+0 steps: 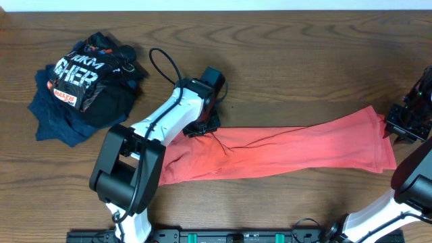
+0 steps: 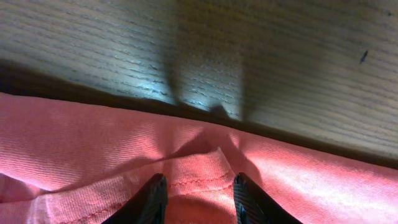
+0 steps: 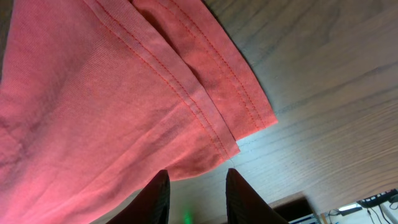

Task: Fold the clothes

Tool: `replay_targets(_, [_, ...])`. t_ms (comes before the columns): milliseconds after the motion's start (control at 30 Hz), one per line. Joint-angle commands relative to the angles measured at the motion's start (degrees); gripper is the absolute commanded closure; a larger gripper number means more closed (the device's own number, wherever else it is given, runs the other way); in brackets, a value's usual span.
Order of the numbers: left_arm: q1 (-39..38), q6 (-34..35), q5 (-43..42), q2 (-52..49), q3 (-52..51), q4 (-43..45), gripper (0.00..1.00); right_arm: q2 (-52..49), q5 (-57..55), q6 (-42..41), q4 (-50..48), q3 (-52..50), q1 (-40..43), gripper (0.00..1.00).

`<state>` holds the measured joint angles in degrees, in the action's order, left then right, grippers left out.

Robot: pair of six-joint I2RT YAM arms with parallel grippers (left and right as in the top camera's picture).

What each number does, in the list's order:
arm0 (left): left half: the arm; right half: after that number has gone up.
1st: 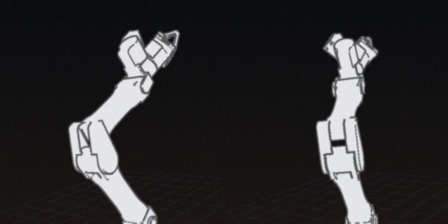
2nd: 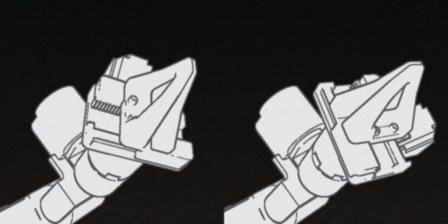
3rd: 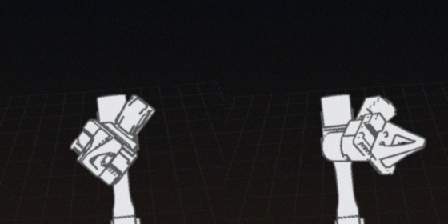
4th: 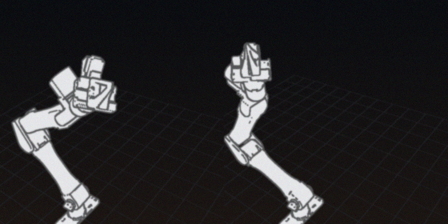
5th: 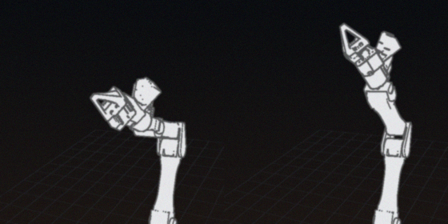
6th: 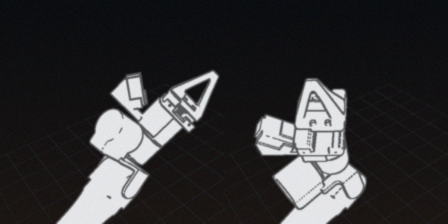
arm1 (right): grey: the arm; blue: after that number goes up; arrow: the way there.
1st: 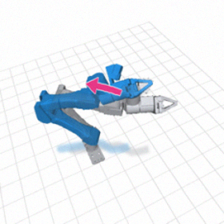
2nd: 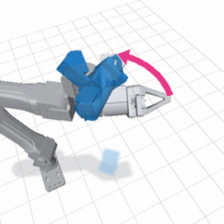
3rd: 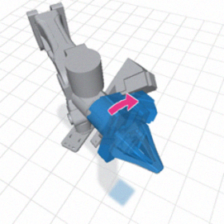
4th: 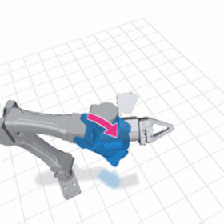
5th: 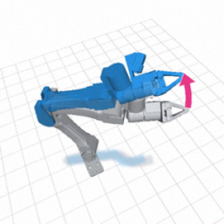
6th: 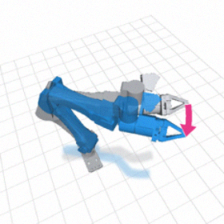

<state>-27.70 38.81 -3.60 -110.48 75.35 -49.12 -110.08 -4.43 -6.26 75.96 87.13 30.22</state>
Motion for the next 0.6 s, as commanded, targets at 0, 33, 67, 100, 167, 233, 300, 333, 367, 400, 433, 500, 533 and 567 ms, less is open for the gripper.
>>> replay_targets(0, [0.1, 0.5, 1.8, -0.8, 0.7, -1.0, 0.62, 1.2, 0.4, 0.8, 0.1, -0.3, 0.5, 0.71])
replay_targets(33, [0.1, 0.5, 1.8, -0.8, 0.7, -1.3, 0.62, 1.2, 0.4, 0.7, 0.1, -0.3, 0.5, 0.71])
replay_targets(67, [0.1, 0.5, 1.8, -0.8, 0.7, -1.6, 0.62, 1.2, 0.4, 0.8, 0.1, -0.3, 0.5, 0.71])
replay_targets(100, [0.1, 0.5, 1.8, -0.8, 0.6, -1.6, 0.62, 1.2, 0.4, 0.8, 0.1, -0.3, 0.5, 0.71])
replay_targets(167, [0.1, 0.5, 2.5, -0.8, 0.6, -1.7, 0.62, 1.2, 0.4, 0.7, 0.1, -0.3, 0.5, 0.71])
replay_targets(233, [0.1, 0.5, 3.6, -0.8, 0.6, -1.8, 0.62, 1.2, 0.4, 0.7, 0.1, -0.3, 0.5, 0.71])
replay_targets(300, [0.1, 0.5, 3.7, -0.8, 0.6, -1.8, 0.62, 1.2, 0.4, 0.7, 0.1, -0.3, 0.5, 0.72])
replay_targets(333, [0.1, 0.5, 3.7, -0.8, 0.6, -1.8, 0.62, 1.2, 0.4, 0.8, 0.1, -0.3, 0.5, 0.71])
replay_targets(367, [0.1, 0.5, 3.7, -0.8, 0.6, -1.8, 0.63, 1.2, 0.4, 0.8, 0.1, -0.3, 0.5, 0.71])
replay_targets(400, [0.1, 0.5, 3.7, -0.8, 0.6, -1.8, 0.69, 1.2, 0.4, 0.8, 0.1, -0.3, 0.5, 0.71])
replay_targets(433, [0.1, 0.5, 3.7, -0.8, 0.6, -1.7, 0.77, 1.2, 0.4, 0.8, 0.1, -0.3, 0.5, 0.71])
replay_targets(500, [0.0, 0.5, 3.7, -0.8, 0.6, -1.5, 0.91, 1.2, 0.4, 0.8, 0.1, -0.3, 0.5, 0.71])
replay_targets(533, [0.0, 0.5, 3.7, -0.8, 0.6, -1.5, 0.94, 1.2, 0.4, 0.8, 0.1, -0.3, 0.5, 0.71])
replay_targets(567, [0.0, 0.5, 3.7, -0.8, 0.6, -1.4, 0.94, 1.2, 0.4, 0.8, 0.1, -0.3, 0.5, 0.71])
